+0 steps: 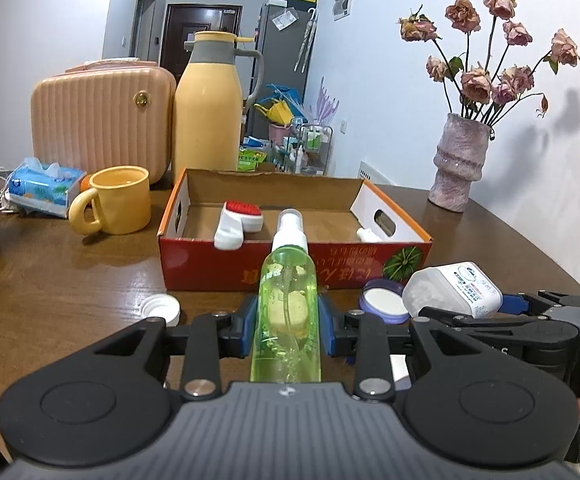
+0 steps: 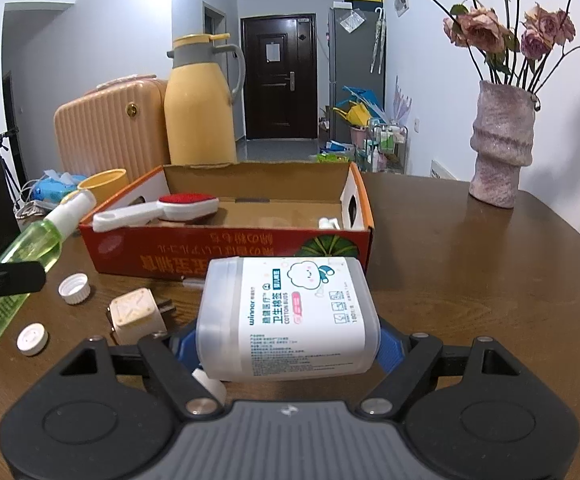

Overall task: Organize rigid objects
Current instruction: 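Carry the green spray bottle and wipes tub into the box and release both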

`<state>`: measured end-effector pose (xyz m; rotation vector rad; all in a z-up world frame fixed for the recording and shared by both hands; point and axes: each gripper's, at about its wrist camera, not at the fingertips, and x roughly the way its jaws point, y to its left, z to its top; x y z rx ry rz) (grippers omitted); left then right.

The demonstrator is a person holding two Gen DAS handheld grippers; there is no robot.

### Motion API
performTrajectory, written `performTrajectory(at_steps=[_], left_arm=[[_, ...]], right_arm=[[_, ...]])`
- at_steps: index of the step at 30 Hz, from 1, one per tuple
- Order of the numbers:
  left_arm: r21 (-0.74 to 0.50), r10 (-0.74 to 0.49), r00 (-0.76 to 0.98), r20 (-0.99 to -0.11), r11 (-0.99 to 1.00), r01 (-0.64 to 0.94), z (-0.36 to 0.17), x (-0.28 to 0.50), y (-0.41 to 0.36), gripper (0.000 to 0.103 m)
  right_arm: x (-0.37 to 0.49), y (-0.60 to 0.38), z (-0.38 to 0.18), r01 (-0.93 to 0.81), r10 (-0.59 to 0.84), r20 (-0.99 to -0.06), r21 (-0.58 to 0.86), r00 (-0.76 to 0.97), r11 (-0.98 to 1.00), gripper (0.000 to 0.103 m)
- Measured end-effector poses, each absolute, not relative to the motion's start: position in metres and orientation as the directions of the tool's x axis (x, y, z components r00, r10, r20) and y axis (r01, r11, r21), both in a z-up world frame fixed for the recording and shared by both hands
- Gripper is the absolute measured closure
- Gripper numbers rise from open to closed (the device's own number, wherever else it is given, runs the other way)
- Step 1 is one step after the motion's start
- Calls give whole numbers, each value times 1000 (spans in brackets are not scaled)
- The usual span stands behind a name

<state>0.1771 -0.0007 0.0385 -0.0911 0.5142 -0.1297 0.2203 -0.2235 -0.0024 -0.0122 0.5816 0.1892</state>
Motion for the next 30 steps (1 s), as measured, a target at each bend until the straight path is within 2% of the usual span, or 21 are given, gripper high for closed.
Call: performTrajectory(at_steps=[30], left_arm=[[-147,-142,897,-418,985,88,76,269,-21,72]], right_arm=[[286,-223,38,-178,182,-447,50,876,983,22]])
